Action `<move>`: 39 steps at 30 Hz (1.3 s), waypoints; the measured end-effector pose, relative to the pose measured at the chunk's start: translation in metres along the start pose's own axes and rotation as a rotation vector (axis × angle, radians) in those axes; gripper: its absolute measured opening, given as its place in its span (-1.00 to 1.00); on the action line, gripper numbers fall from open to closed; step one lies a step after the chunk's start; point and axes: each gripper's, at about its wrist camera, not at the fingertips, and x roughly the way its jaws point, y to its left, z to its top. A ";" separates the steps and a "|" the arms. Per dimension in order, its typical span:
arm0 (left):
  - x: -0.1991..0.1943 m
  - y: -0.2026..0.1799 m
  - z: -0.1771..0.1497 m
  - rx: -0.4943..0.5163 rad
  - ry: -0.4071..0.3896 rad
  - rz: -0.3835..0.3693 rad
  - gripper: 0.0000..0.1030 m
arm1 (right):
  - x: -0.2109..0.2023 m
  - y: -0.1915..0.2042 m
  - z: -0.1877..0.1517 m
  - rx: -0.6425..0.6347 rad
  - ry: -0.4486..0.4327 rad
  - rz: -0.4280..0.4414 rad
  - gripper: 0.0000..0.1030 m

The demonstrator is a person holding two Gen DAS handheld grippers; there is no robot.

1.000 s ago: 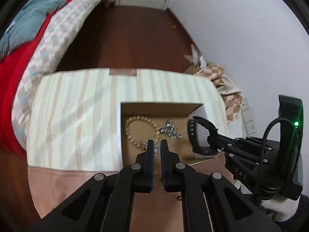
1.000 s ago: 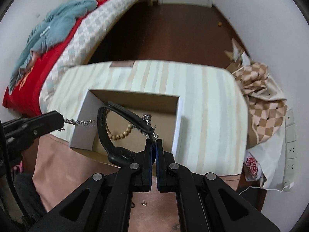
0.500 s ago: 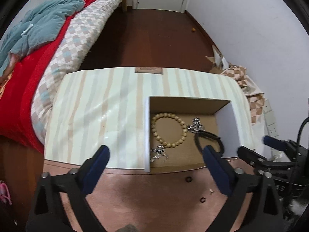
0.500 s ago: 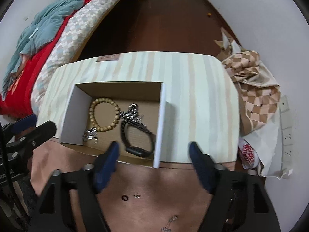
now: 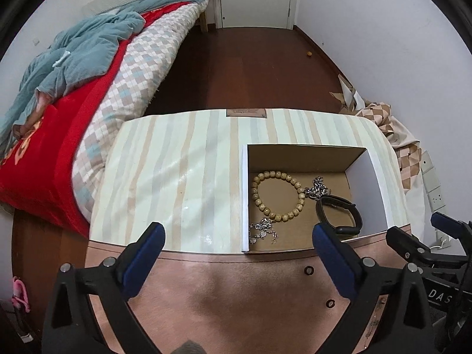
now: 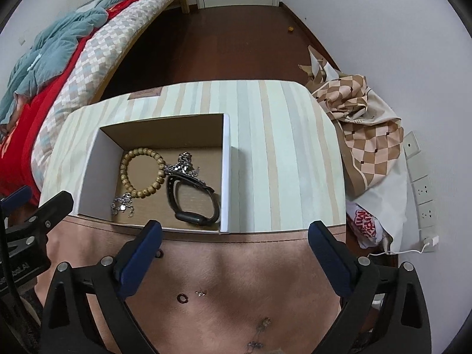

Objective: Organize jewelry
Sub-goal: 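Move both grippers back over the remaining jewelry on the cloth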

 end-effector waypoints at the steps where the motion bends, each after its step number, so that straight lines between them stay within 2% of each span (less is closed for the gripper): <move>1: -0.003 0.000 -0.001 -0.001 -0.005 0.005 0.98 | -0.004 0.001 -0.001 -0.002 -0.008 -0.002 0.95; 10: -0.046 0.003 -0.011 0.012 -0.091 0.043 0.98 | -0.046 0.004 -0.012 0.001 -0.085 -0.011 0.95; 20: -0.094 0.010 -0.033 0.002 -0.155 0.024 0.98 | -0.108 0.014 -0.033 -0.021 -0.194 -0.023 0.95; 27: -0.114 0.016 -0.058 -0.027 -0.180 0.028 0.98 | -0.133 0.010 -0.056 0.011 -0.220 0.035 0.95; 31: -0.101 0.014 -0.082 -0.041 -0.166 0.054 0.98 | -0.122 -0.013 -0.085 0.079 -0.195 0.060 0.95; 35: -0.067 0.006 -0.108 -0.047 -0.106 0.084 0.98 | -0.084 -0.045 -0.120 0.142 -0.113 0.041 0.94; 38: -0.039 -0.001 -0.121 -0.045 -0.047 0.086 0.98 | -0.050 -0.063 -0.141 0.171 -0.058 0.048 0.69; 39: -0.032 -0.004 -0.125 -0.041 -0.035 0.092 0.98 | -0.038 -0.067 -0.145 0.176 -0.040 0.051 0.50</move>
